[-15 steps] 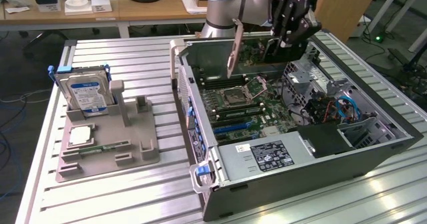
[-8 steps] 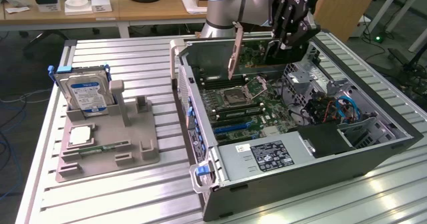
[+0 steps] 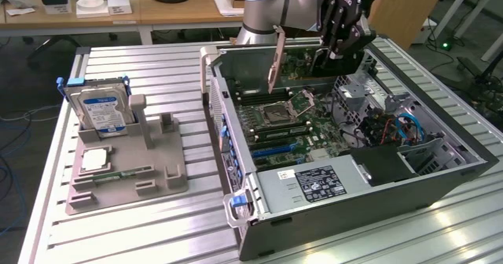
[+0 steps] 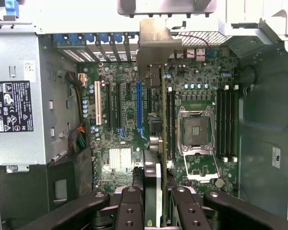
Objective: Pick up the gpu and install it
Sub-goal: 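Insert the gpu into the slot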
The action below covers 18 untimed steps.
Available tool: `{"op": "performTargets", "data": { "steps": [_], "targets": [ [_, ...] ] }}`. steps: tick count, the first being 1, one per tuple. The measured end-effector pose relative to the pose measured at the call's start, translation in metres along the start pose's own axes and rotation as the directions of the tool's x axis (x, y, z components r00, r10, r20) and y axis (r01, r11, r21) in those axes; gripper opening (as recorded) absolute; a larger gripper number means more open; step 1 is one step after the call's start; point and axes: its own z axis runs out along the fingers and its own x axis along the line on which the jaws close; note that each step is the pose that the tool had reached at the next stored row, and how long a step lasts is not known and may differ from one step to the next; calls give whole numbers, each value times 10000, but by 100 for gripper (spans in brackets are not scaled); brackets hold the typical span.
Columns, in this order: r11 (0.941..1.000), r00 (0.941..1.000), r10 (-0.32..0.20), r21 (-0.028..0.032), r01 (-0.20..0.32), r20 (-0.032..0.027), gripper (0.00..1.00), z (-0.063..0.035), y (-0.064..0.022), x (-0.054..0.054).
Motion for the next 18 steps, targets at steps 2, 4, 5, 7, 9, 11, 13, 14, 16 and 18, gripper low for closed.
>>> {"op": "performTargets", "data": {
  "steps": [2, 4, 5, 7, 9, 11, 13, 14, 16, 18],
  "targets": [
    [10000, 10000, 0, 1, 0, 3, 27, 8, 0, 0],
    [10000, 10000, 1, 1, -1, 4, 27, 15, 1, 1],
    [10000, 10000, 1, 3, -1, 6, 27, 20, 1, 1],
    [10000, 10000, 0, 4, 0, 6, 27, 32, 1, 1],
    [10000, 10000, 1, 5, -1, 10, 27, 55, 2, 6],
    [10000, 10000, 2, 3, -2, 7, 27, 76, 2, 8],
    [10000, 10000, 0, 7, 0, -1, 27, 92, 1, 11],
    [10000, 10000, -1, 12, 1, -7, 27, 101, 1, 11],
    [10000, 10000, 0, 15, 1, -49, 27, 115, 1, 12],
    [10000, 10000, 1, 17, -1, -74, 27, 134, 6, 15]
  ]
}}
